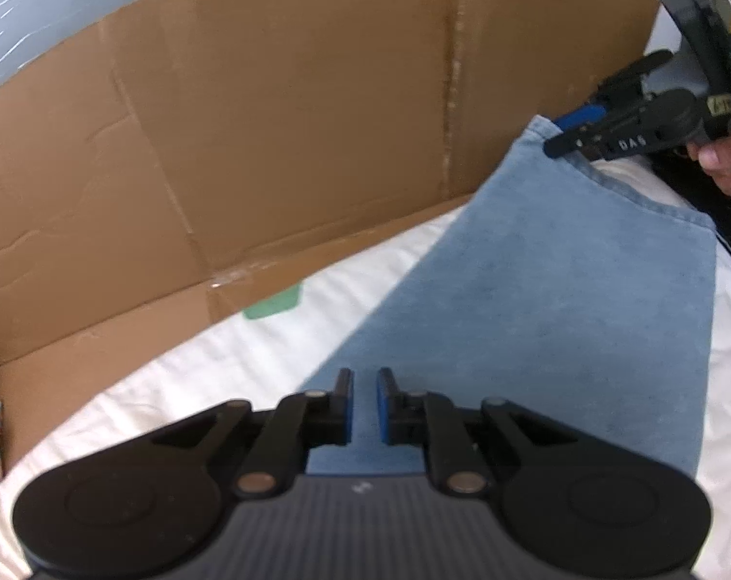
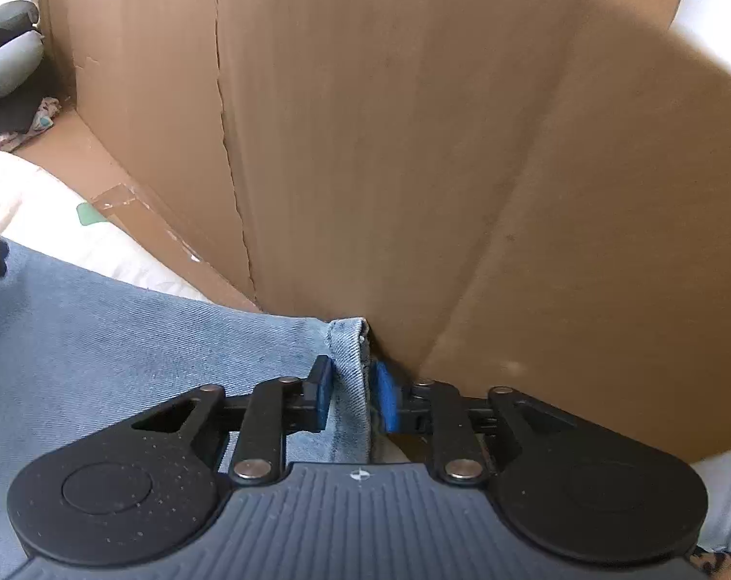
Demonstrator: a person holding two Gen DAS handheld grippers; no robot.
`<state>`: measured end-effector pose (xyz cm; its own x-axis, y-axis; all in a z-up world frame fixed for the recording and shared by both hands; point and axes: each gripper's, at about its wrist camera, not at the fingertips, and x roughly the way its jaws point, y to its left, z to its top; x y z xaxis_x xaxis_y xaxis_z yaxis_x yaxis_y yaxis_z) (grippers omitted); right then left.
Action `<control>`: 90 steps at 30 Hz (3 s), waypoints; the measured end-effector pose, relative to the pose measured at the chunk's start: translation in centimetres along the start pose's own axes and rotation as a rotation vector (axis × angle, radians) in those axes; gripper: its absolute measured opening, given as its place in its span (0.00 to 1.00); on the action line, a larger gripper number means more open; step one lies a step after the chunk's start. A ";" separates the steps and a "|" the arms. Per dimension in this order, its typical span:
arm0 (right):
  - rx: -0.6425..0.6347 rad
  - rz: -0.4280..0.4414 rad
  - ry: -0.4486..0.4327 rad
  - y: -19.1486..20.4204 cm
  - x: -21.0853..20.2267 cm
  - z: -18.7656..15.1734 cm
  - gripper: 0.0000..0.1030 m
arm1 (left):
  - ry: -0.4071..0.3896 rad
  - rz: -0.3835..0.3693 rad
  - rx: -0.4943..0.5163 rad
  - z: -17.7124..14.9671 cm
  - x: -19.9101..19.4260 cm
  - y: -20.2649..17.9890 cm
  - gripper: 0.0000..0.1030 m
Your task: Fold clothes
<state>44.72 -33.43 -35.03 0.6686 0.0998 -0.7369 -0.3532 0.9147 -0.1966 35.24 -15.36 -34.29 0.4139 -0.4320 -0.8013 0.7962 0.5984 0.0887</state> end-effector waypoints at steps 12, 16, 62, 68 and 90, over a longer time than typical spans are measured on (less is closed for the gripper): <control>0.126 0.077 -0.004 1.0 -6.1 -2.2 0.35 | 0.025 -0.016 -0.040 -0.4 2.4 -2.5 0.17; 0.133 0.088 0.017 2.6 -6.5 -3.9 0.35 | 0.020 -0.008 -0.075 -0.1 2.9 -2.7 0.17; 0.675 0.153 0.004 -0.5 -8.9 -13.0 0.48 | 0.093 -0.059 -0.164 -8.1 -8.7 -9.5 0.57; 0.673 0.152 0.040 -1.4 -6.4 -11.7 0.43 | 0.106 -0.051 -0.137 -9.1 -8.5 -10.1 0.60; 0.591 0.028 0.061 -2.7 -5.7 -10.9 0.09 | 0.083 -0.022 0.018 -8.0 -6.2 -13.3 0.67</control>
<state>34.72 -40.71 -37.37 0.6193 0.1200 -0.7759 0.0660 0.9768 0.2037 18.56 -15.20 -35.24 0.3586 -0.3874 -0.8493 0.8130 0.5767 0.0803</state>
